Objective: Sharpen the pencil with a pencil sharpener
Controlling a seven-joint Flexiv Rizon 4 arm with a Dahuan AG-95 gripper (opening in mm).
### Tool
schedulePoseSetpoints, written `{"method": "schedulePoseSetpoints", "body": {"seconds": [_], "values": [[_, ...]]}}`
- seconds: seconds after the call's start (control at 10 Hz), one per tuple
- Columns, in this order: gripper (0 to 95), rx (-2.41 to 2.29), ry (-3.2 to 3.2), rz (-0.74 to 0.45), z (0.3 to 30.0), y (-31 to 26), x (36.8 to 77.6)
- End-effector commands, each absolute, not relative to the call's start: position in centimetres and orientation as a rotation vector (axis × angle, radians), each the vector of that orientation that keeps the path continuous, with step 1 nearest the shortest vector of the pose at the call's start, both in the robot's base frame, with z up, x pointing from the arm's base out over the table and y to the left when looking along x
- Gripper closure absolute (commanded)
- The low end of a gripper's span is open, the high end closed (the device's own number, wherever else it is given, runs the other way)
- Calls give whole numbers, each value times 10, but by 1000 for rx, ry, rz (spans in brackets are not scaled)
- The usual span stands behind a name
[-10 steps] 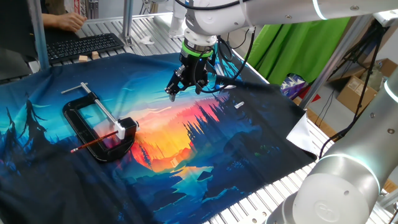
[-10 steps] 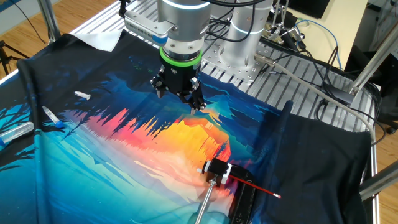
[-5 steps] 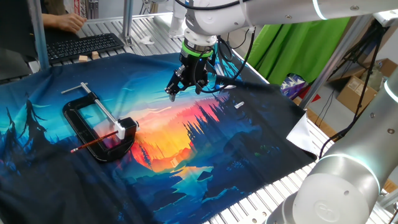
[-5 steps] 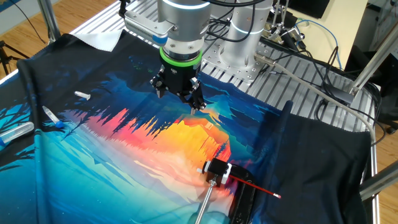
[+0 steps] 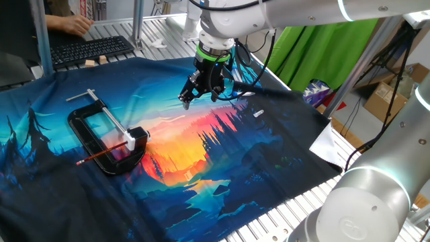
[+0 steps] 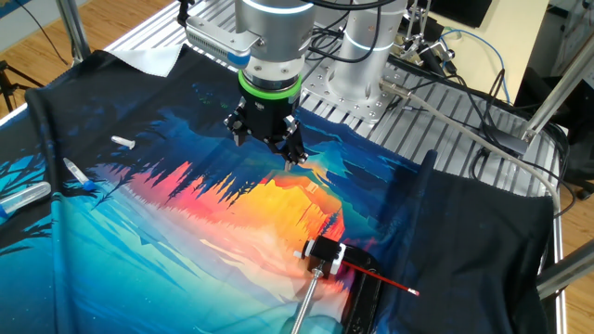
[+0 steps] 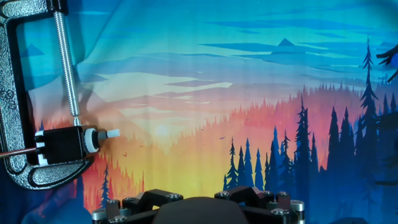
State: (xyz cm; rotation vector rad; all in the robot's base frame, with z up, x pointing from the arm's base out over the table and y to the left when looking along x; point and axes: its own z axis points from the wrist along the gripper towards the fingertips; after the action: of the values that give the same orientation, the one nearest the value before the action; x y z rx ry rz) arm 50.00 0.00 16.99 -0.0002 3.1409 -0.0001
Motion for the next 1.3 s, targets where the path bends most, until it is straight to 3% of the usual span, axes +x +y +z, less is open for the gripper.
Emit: {"method": "schedulePoseSetpoints", "body": {"seconds": [0.1, 1.3], "values": [[950, 523, 3033, 91, 170, 0, 500], [950, 518, 3046, 103, 169, 0, 499]]}}
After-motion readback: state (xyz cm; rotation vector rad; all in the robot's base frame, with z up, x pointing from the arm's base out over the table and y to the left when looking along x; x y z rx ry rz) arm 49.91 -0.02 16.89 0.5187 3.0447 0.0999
